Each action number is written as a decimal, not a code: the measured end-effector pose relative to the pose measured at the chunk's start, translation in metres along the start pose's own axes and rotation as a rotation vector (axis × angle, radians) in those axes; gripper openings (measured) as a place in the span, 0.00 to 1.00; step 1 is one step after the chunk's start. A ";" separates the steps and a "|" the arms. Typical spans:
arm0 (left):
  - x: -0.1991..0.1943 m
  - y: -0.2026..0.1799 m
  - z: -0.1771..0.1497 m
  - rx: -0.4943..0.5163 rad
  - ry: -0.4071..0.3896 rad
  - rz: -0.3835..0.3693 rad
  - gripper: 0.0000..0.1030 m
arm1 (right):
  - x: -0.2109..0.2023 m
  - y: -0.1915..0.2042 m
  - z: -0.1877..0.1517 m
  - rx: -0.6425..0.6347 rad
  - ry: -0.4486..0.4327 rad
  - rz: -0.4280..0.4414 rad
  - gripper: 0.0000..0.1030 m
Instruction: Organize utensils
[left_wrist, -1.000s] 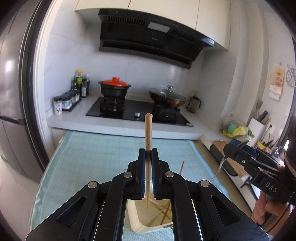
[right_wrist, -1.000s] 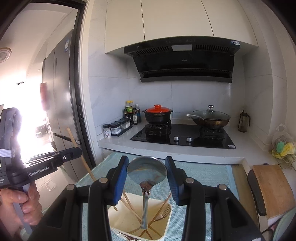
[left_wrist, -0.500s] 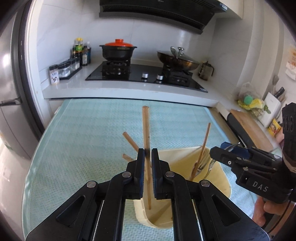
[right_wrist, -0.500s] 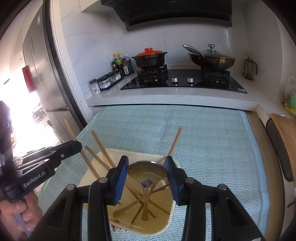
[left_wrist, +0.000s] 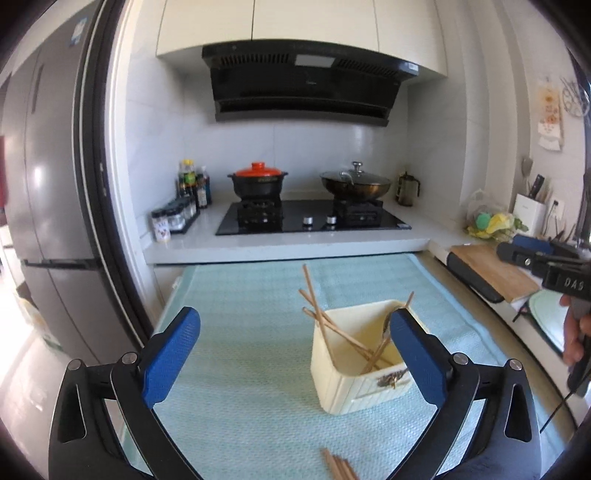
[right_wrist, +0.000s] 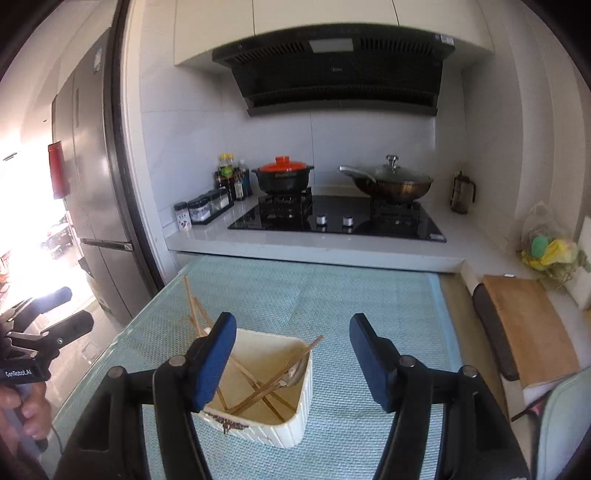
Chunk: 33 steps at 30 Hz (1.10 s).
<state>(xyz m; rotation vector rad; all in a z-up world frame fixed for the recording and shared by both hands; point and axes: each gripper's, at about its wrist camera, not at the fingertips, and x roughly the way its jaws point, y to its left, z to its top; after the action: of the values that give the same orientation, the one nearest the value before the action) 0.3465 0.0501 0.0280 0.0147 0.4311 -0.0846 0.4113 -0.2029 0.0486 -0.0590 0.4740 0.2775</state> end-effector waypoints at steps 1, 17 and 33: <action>-0.013 -0.002 -0.006 0.016 -0.007 0.004 0.99 | -0.019 0.001 -0.003 -0.018 -0.026 -0.016 0.74; -0.083 -0.014 -0.197 -0.081 0.341 -0.029 0.99 | -0.141 0.021 -0.192 0.065 0.042 -0.068 0.75; -0.072 0.005 -0.229 -0.243 0.409 -0.004 0.99 | -0.118 0.055 -0.261 0.057 0.169 -0.023 0.74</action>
<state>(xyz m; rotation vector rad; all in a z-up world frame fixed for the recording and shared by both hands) 0.1867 0.0679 -0.1497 -0.2111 0.8477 -0.0324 0.1799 -0.2104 -0.1294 -0.0324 0.6489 0.2371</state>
